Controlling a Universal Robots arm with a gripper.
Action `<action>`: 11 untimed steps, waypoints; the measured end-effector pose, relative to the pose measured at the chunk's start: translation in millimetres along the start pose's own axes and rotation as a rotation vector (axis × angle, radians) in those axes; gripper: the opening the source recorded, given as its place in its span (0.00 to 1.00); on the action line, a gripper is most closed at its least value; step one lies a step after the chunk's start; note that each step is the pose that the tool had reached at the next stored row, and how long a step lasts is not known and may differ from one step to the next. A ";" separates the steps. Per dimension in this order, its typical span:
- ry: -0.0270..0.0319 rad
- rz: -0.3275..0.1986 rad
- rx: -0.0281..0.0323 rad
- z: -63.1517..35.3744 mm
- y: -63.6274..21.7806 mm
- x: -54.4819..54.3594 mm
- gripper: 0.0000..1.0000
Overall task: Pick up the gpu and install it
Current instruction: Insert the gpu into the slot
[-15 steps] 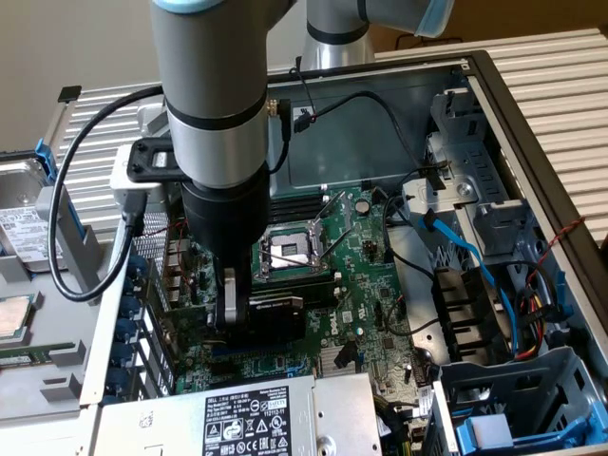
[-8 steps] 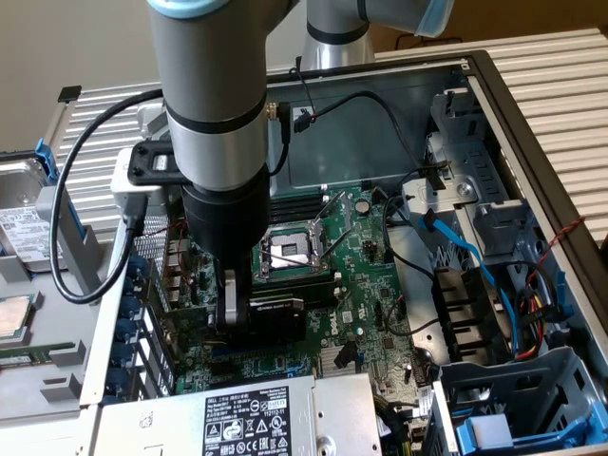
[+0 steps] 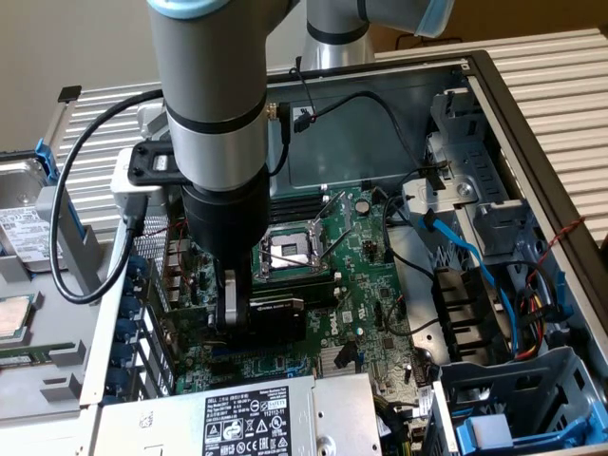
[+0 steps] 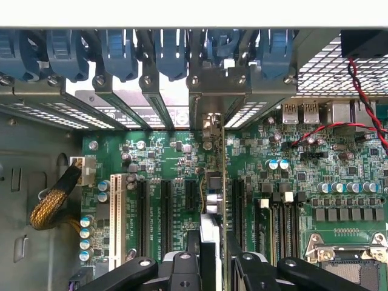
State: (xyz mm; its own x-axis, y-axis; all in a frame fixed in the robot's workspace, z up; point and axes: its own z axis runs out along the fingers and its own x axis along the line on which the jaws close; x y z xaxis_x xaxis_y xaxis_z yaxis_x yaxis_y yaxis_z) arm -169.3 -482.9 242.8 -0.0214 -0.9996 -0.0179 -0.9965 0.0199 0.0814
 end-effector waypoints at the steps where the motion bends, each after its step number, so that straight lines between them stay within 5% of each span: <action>1: 0.0000 0.000 0.0000 0.0 0.0 0.0 0.27; 11: 0.0000 0.000 0.0000 0.0 0.0 0.0 0.27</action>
State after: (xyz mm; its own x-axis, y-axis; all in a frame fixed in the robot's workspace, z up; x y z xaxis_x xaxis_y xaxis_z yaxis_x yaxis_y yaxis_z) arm -169.3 -482.9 242.8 -0.0214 -0.9996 -0.0179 -0.9965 0.0199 0.0813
